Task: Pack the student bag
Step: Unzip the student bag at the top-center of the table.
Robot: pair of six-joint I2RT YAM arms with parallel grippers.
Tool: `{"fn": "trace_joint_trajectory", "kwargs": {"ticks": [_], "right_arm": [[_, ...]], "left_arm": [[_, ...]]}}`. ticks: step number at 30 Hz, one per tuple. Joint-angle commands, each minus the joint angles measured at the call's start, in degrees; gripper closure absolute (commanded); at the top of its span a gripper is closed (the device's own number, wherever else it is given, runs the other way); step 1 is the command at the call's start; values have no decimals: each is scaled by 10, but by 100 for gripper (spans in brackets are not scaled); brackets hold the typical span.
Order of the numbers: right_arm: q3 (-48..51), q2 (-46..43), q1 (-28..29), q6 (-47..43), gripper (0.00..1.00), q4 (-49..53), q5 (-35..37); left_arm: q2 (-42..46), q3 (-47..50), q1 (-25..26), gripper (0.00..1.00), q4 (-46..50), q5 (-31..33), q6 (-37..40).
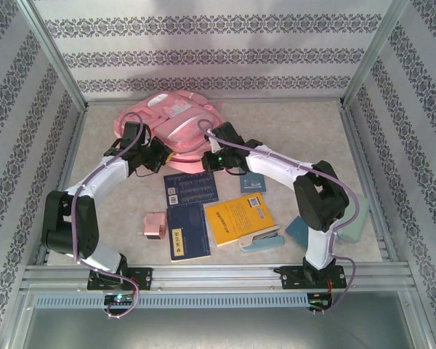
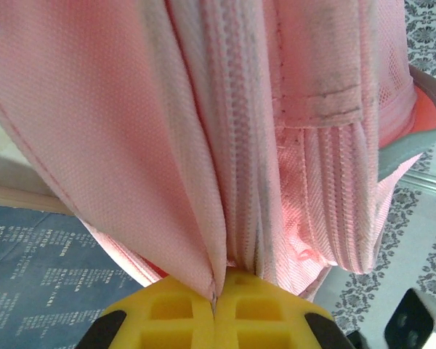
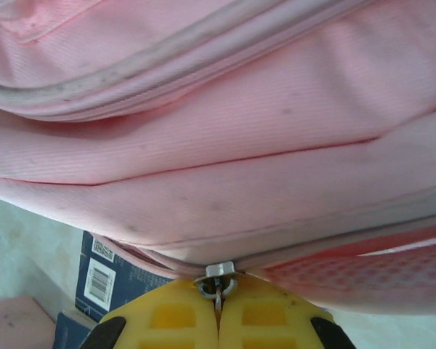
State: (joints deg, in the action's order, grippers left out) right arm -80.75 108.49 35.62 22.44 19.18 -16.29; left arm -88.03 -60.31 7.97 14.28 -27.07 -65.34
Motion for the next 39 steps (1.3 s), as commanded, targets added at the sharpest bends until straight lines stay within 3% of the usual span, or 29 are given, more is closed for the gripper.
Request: {"fn": "trace_joint_trajectory", "kwargs": {"ticks": [1, 8, 15, 28, 30, 34, 39], "right_arm": [[-35, 0, -30, -48, 100, 95, -7], [-116, 67, -100, -59, 100, 161, 14], [-166, 100, -131, -55, 100, 173, -1], [120, -126, -114, 73, 100, -20, 40], [145, -150, -97, 91, 100, -44, 40], [158, -163, -52, 126, 100, -77, 51], [120, -119, -18, 153, 100, -101, 34]], "left_arm": [[17, -37, -23, 100, 12, 29, 56], [14, -57, -40, 100, 28, -5, 80], [-1, -110, -40, 100, 74, -30, 144], [-138, -298, 35, 88, 154, -42, 223], [-161, -326, 35, 81, 169, -39, 224], [-159, -321, 37, 54, 188, -16, 219], [-97, -211, 51, 42, 147, -21, 144]]}}
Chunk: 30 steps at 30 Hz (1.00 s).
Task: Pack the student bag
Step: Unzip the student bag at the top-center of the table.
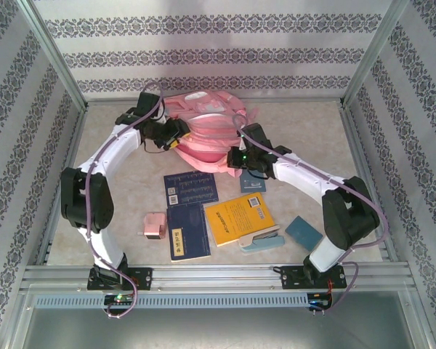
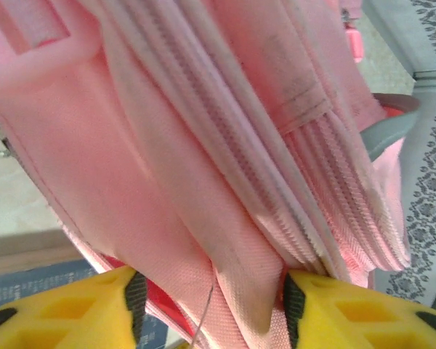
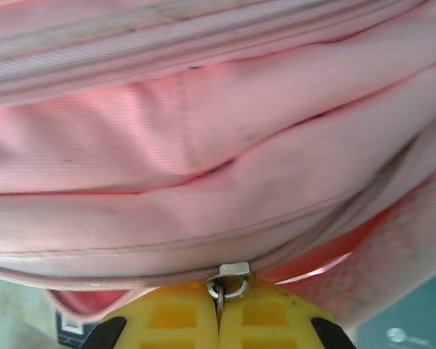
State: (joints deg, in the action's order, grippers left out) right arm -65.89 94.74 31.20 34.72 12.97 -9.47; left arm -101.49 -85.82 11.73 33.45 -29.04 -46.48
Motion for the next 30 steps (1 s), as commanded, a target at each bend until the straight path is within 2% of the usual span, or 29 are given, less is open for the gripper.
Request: {"fn": "trace_joint_trajectory", "kwargs": {"ticks": [1, 6, 11, 16, 22, 30], "right_arm": [[-37, 30, 32, 30, 100, -41, -35], [-72, 71, 57, 34, 100, -63, -47], [-69, 79, 67, 40, 100, -85, -46], [-55, 81, 68, 50, 100, -105, -47], [-50, 85, 69, 53, 100, -117, -51], [-50, 91, 75, 40, 100, -117, -51]], "left_arm": [[52, 64, 17, 40, -55, -2, -60], [121, 119, 40, 36, -66, 42, -105], [150, 137, 57, 32, -78, 60, -150], [132, 146, 81, 29, -72, 53, -207], [102, 180, 86, 30, -109, 35, -276], [44, 144, 82, 34, -112, 73, -285]]}}
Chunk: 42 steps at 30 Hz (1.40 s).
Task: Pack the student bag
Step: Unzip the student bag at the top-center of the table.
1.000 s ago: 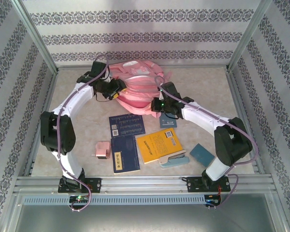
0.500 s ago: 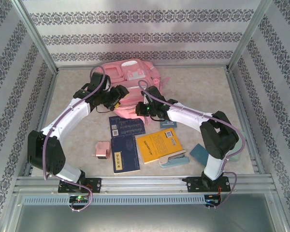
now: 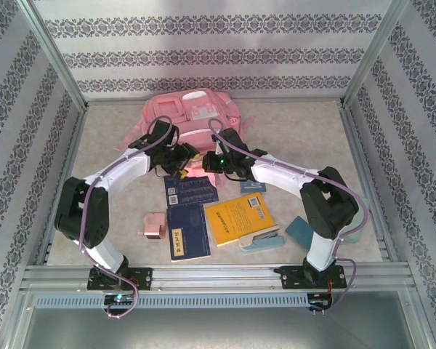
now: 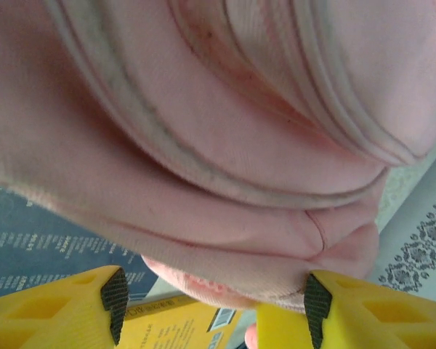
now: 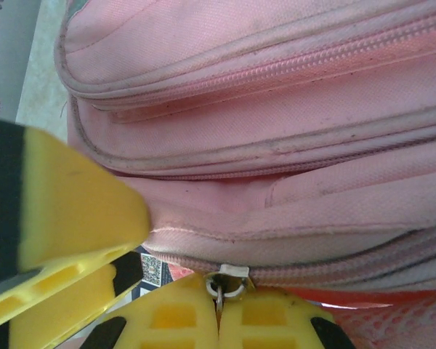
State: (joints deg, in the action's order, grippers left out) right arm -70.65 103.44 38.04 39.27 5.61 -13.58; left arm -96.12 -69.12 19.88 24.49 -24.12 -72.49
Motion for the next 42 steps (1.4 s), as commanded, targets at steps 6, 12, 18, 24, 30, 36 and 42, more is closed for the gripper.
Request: {"fn": "trace_joint_trajectory", "kwargs": {"ticks": [6, 12, 18, 24, 30, 36, 42], "right_arm": [[-8, 9, 8, -20, 100, -34, -5], [-12, 8, 0, -54, 100, 9, 18], [0, -2, -28, -81, 100, 48, 31], [3, -19, -61, -123, 100, 91, 38], [2, -20, -109, -136, 100, 107, 10], [-38, 17, -148, -136, 100, 118, -10], [-84, 54, -189, -124, 97, 124, -52]], "left_arm": [[-53, -61, -6, 49, -15, 28, -20], [-57, -63, -23, 92, -13, 30, -10], [-36, -64, -42, 100, 0, 39, 5], [-10, -58, -67, 100, 13, 42, 20], [10, -62, -89, 100, 25, 37, 32], [31, -81, -96, 100, 45, 34, 51], [48, -95, -103, 100, 67, 36, 73]]}}
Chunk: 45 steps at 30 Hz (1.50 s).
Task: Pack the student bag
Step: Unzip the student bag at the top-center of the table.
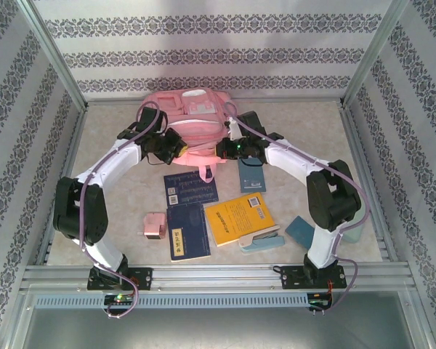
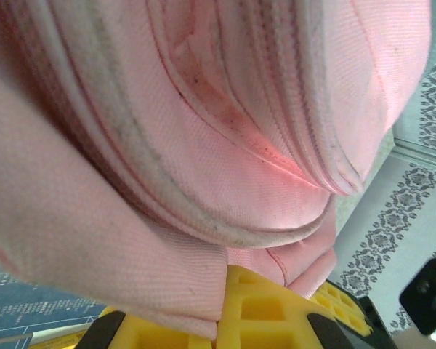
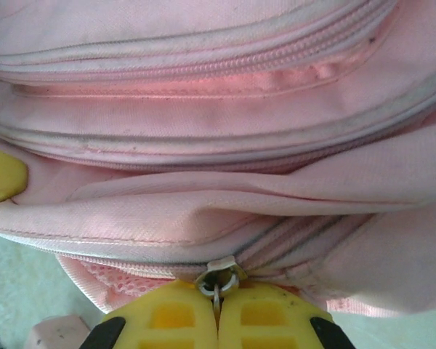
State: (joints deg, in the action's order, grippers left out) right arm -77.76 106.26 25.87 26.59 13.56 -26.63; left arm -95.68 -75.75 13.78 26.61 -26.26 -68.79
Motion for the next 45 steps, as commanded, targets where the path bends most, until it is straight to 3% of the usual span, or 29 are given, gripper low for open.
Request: {"fn": "trace_joint_trajectory", "kwargs": {"ticks": [1, 7, 13, 20, 26, 33, 40, 45], "right_arm": [[-18, 28, -73, 2, 97, 45, 69], [-34, 31, -80, -50, 92, 50, -54], [-80, 39, -92, -115, 88, 128, -62], [-150, 62, -67, -293, 88, 277, -73], [-243, 107, -66, -369, 87, 403, -66], [-352, 187, -71, -386, 84, 478, 3], [-404, 226, -102, -306, 81, 408, 87], [-525, 294, -114, -250, 77, 387, 131]], "left_arm": [[45, -32, -43, 100, 50, 61, 39], [38, -38, -42, 100, 56, 44, 52], [37, -39, -45, 100, 89, 66, 93], [30, -48, -51, 100, 102, 70, 114], [30, -56, -54, 100, 122, 80, 139], [41, -55, -61, 100, 128, 77, 156], [56, -43, -67, 100, 128, 55, 164], [59, -36, -67, 100, 123, 39, 165]]}}
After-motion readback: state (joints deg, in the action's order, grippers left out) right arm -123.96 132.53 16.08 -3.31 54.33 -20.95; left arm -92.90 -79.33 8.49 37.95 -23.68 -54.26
